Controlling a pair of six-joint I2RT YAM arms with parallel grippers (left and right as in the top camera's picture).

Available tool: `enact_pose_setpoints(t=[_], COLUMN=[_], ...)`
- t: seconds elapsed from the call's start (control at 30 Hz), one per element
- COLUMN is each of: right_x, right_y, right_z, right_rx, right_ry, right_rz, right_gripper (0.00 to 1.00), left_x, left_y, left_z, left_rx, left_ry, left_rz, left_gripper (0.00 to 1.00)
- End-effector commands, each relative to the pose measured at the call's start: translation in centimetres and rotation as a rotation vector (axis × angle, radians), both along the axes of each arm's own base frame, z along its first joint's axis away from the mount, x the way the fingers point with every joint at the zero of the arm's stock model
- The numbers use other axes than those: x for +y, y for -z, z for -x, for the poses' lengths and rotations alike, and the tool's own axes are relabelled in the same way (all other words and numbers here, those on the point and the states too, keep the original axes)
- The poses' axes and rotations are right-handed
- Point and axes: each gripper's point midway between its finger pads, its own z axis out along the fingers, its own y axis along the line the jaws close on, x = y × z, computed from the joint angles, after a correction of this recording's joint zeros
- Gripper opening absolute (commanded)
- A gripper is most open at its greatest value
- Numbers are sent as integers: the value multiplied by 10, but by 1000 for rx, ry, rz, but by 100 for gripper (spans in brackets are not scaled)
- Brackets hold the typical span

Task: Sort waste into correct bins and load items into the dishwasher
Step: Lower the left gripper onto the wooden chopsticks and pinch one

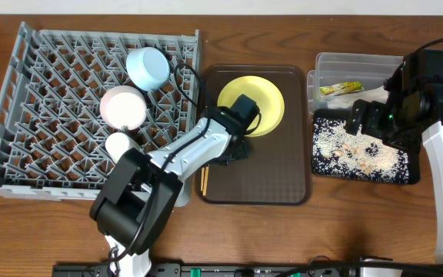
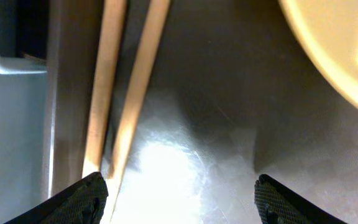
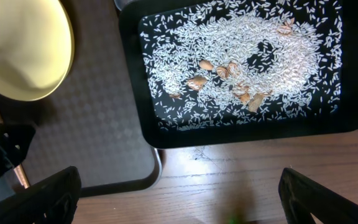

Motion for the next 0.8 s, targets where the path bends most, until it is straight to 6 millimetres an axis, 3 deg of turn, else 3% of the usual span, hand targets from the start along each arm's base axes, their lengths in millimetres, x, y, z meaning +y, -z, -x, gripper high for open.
enact_pose_setpoints(t=[0.0,0.77], right_x=[-3,-3], right_y=[-1,-1], right_z=[0,2], right_rx=[-3,4], right_ry=[-5,-5], right_rz=[8,7], right_gripper=[99,99], left_x=[4,10], left_y=[8,9], left_z=[2,-1], left_rx=[-3,-22], left_ry=[15,16], left_rz=[-46,-76], left_gripper=[79,79])
